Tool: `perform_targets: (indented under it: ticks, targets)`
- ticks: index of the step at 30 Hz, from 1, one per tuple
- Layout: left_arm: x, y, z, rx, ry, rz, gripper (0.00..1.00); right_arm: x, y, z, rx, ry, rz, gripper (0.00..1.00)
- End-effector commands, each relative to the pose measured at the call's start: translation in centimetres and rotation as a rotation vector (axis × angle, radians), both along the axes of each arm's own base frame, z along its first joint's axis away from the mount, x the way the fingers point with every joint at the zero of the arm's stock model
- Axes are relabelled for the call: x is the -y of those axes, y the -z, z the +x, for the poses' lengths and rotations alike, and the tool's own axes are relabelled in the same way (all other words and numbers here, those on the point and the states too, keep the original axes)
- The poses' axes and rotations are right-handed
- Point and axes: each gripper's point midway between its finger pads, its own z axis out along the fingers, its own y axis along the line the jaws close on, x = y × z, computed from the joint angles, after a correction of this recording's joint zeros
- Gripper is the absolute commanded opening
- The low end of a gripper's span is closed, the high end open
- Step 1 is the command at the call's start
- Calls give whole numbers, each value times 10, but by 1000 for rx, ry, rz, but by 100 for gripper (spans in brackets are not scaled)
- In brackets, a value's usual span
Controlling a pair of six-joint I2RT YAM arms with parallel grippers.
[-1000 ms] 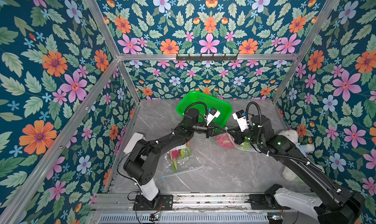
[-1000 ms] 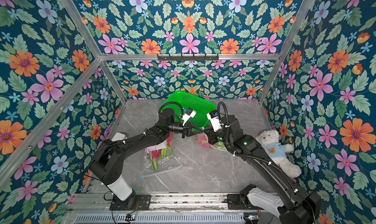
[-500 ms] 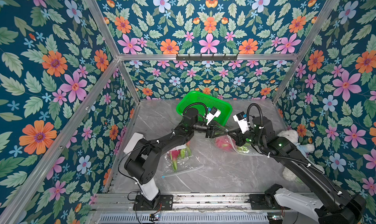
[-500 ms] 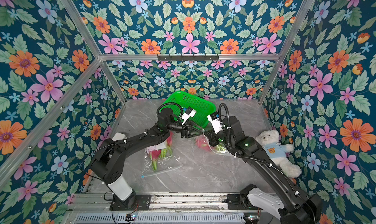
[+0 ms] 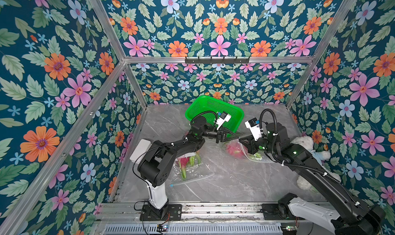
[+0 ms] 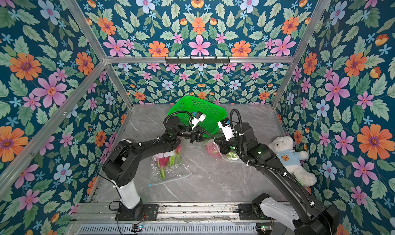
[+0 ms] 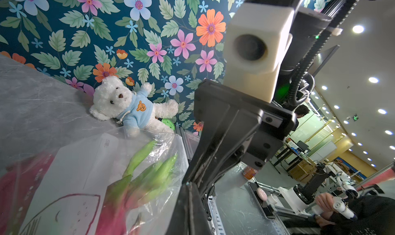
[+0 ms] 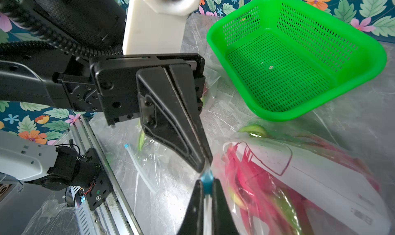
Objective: Open the zip-top bag and take out the dragon fruit
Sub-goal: Unzip the zipper on the zipper food storage bag.
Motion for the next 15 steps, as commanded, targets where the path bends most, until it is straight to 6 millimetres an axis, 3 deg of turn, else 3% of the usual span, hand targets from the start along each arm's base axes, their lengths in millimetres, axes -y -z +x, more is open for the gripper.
perform_targets:
  ticks: [1, 5, 10, 15]
  targets:
    - [-6, -23, -14, 66, 52, -79, 0, 1, -1, 3, 25, 6, -8, 0]
    - [-8, -26, -8, 63, 26, -87, 0, 1, 0, 3, 21, 5, -13, 0]
    - [-29, -36, 32, 63, -144, -103, 0, 4, 10, -1, -10, 10, -20, 0]
    - [-37, -27, 57, 128, -279, 9, 0, 9, 18, -6, -26, 27, -25, 0]
